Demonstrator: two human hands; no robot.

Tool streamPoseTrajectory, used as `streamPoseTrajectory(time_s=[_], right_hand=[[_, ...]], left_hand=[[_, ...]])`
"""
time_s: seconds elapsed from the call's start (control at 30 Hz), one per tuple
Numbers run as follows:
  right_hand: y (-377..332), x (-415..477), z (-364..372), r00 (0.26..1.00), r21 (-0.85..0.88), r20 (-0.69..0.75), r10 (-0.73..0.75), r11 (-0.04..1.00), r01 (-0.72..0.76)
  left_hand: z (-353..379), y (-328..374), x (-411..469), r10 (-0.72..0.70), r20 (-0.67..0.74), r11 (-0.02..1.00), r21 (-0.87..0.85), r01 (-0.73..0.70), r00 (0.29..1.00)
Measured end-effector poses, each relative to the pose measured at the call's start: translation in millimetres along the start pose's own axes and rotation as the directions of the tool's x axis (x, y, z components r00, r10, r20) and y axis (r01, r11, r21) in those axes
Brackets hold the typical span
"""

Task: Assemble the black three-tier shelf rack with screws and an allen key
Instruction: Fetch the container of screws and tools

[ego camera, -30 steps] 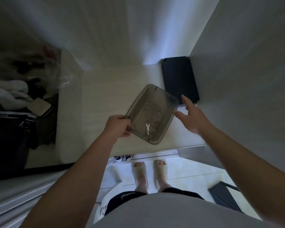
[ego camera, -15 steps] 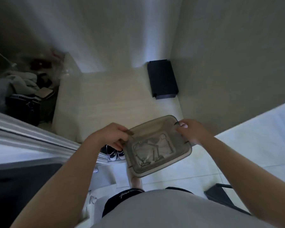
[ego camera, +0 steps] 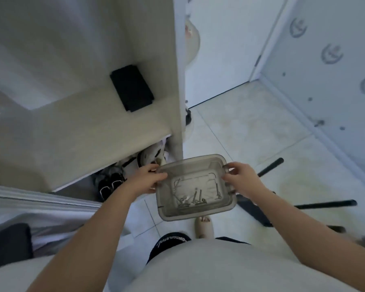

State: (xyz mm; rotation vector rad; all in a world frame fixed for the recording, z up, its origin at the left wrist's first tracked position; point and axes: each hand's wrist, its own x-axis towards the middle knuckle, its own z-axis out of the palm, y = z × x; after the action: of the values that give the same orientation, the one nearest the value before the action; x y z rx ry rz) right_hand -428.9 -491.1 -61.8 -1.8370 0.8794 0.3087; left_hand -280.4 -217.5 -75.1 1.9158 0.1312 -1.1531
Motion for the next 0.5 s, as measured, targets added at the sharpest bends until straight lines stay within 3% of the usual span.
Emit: streamPoseTrajectory(time_s=[0.2,0.5], right_hand=[[106,-79,-19,0.932,0.343,-0.239,0.274,0.921,-0.183],[236,-193,-17,0.756,0.668,-0.327,0.567,0.704,-0.24]], left_hand=[[90,-1,-8,-0.008,0.145,0.986,0.166,-0.016,0.989],[223,-25,-23,0.062,0.328,0.855,0.471,-0.22,0.943]])
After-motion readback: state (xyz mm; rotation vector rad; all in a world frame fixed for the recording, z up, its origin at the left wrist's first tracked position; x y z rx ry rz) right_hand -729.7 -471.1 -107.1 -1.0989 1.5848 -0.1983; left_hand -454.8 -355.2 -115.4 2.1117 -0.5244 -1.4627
